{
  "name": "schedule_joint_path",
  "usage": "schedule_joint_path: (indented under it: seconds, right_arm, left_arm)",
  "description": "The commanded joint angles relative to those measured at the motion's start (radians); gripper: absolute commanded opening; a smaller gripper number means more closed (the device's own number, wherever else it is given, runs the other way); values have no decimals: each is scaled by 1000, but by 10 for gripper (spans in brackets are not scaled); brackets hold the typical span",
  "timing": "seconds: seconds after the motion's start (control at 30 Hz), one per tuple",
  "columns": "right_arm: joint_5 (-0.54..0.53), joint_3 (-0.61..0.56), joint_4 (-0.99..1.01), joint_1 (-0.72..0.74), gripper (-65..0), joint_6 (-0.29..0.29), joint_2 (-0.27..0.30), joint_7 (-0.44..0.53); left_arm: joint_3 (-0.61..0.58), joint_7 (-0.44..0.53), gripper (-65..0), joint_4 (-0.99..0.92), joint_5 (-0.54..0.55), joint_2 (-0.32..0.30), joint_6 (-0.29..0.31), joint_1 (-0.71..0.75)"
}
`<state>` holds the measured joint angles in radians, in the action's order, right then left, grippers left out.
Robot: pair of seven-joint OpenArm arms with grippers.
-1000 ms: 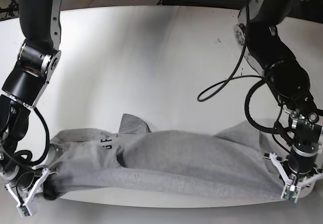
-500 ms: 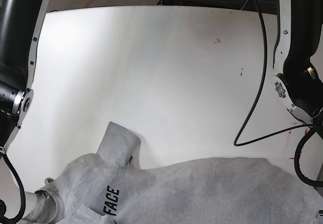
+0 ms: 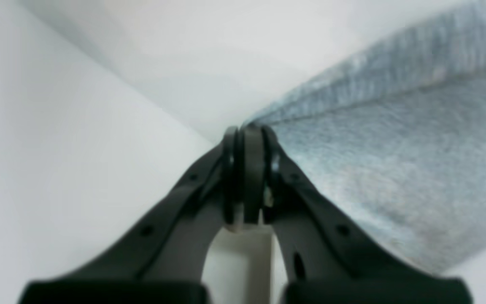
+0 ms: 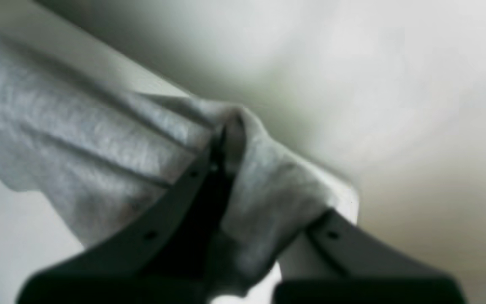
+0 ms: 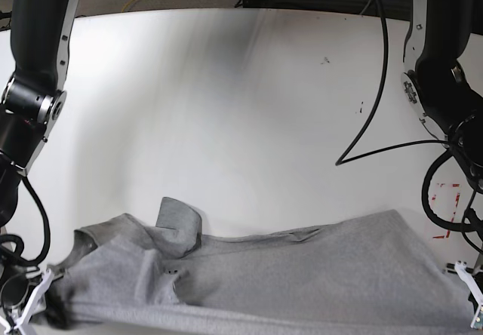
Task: Fold the T-shirt properly
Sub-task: 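Lift the held shirt edge with both grippers and swing it up, then lay the shirt down flat, pulling both grippers back across the table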
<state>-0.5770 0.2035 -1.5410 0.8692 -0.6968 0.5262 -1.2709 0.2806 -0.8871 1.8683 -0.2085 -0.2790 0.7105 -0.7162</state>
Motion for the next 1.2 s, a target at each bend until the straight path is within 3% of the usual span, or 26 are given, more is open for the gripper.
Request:
schedule_joint_path:
  seconds: [0.0,0.1,0.3,0.57,0.93,1.17]
  right_arm:
    - [-8,52,-56,-43,-650,-1,8,21]
    - [-8,106,-89,-155,-650,-1,-7,21]
    - [-8,216,-197,-384,-650,-1,-45,20]
    - [-8,331,-301,-635,-650,-1,-127,18]
    - [-10,509,-387,-970,-650,-1,-255,-17]
    - [-10,572,-388,-1129,-650,-1,-309,-17]
  left_arm:
    - [4,-19,-650,43,-9,1,-12,19]
    - [4,-24,-650,66,-7,4,-12,109]
    - [10,-24,-650,135,-7,70,-12,344]
    - [131,-24,-650,138,-7,169,-12,587]
    - [288,-17,-650,138,-7,229,-12,901]
    - [385,130,-650,126,-7,234,-12,1051]
